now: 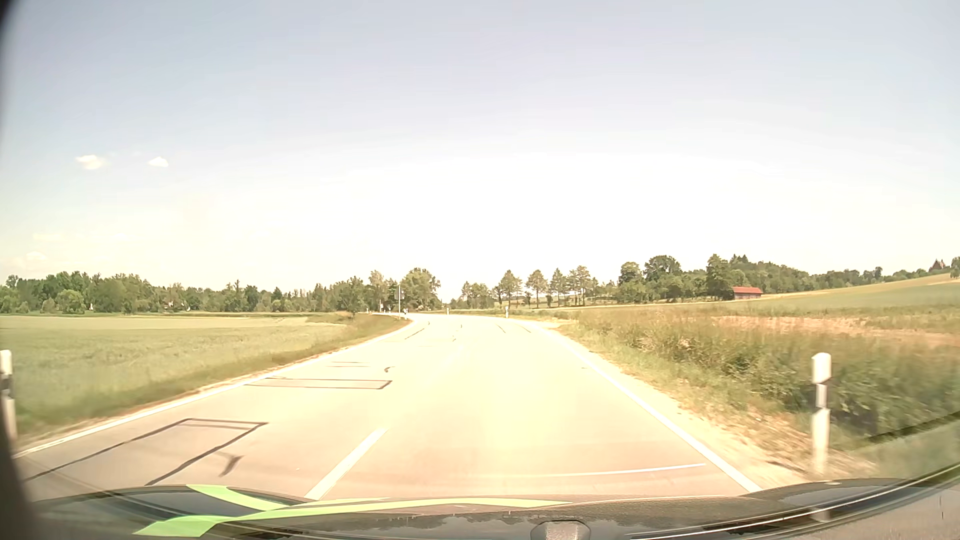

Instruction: Follow the waypoints while adhering to traffic rules and regulations

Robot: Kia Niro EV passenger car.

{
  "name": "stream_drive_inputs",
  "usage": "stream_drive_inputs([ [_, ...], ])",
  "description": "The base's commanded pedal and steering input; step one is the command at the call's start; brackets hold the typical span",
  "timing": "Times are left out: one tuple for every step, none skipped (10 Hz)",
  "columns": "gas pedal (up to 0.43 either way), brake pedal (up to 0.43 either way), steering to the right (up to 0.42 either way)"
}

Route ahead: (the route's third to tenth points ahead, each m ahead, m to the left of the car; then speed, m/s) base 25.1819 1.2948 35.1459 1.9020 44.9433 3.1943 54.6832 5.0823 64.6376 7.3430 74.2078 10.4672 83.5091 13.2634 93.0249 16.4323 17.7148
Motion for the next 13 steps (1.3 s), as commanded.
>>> stream_drive_inputs([
  [0.209, 0.0, -0.01],
  [0.209, 0.0, -0.015],
  [0.189, 0.0, -0.014],
  [0.169, 0.0, -0.014],
  [0.169, 0.0, -0.014],
  [0.169, 0.0, -0.015],
  [0.177, 0.0, -0.015],
  [0.177, 0.0, -0.015],
  [0.177, 0.0, -0.015],
  [0.189, 0.0, -0.016],
  [0.209, 0.0, -0.019],
  [0.209, 0.0, -0.023],
  [0.22, 0.0, -0.028],
])
